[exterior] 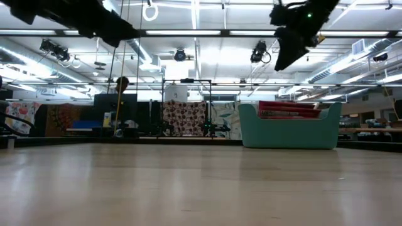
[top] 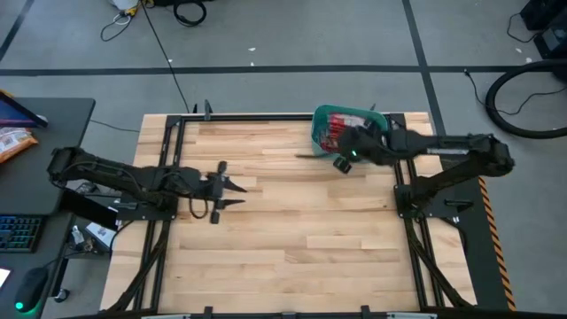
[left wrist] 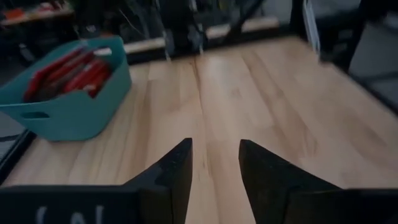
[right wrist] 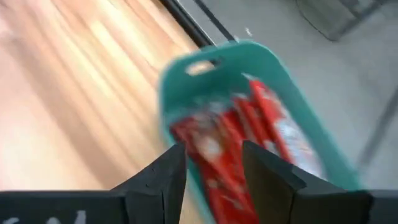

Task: Sort popcorn bags into baskets
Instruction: Return to Home Position

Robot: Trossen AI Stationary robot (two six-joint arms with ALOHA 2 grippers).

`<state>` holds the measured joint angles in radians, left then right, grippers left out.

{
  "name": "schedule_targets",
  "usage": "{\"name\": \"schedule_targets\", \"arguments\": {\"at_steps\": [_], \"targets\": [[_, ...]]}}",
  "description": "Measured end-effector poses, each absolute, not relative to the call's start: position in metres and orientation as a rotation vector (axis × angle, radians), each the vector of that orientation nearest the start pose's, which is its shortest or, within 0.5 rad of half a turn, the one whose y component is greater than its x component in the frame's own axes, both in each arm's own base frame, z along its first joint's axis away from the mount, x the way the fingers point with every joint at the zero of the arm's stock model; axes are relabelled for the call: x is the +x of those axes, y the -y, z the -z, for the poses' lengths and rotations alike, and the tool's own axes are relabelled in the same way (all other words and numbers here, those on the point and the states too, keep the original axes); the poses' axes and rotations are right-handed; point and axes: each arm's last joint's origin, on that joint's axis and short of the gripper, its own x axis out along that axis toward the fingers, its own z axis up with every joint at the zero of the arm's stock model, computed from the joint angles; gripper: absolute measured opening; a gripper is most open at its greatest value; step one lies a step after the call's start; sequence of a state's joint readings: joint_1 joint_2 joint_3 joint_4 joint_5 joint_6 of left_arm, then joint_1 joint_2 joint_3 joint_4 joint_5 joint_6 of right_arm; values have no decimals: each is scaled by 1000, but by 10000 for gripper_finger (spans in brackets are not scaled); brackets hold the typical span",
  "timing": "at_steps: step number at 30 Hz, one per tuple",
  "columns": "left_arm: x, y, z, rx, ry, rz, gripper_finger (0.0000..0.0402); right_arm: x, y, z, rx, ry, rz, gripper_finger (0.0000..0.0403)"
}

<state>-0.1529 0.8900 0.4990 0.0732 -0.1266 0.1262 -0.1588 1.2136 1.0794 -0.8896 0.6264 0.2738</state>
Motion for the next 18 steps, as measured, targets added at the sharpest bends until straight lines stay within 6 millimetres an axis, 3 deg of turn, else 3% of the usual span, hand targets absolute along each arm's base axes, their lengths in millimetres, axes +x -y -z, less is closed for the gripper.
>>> {"name": "schedule_targets", "arguments": {"at_steps": [8, 18], "targets": [[153, 19, -238, 72, -88, 16, 119, 214, 12, -258, 101, -628, 704, 160], [115, 11, -224, -24, 86, -56, 116, 195, -3, -224, 182, -460, 618, 160]]}}
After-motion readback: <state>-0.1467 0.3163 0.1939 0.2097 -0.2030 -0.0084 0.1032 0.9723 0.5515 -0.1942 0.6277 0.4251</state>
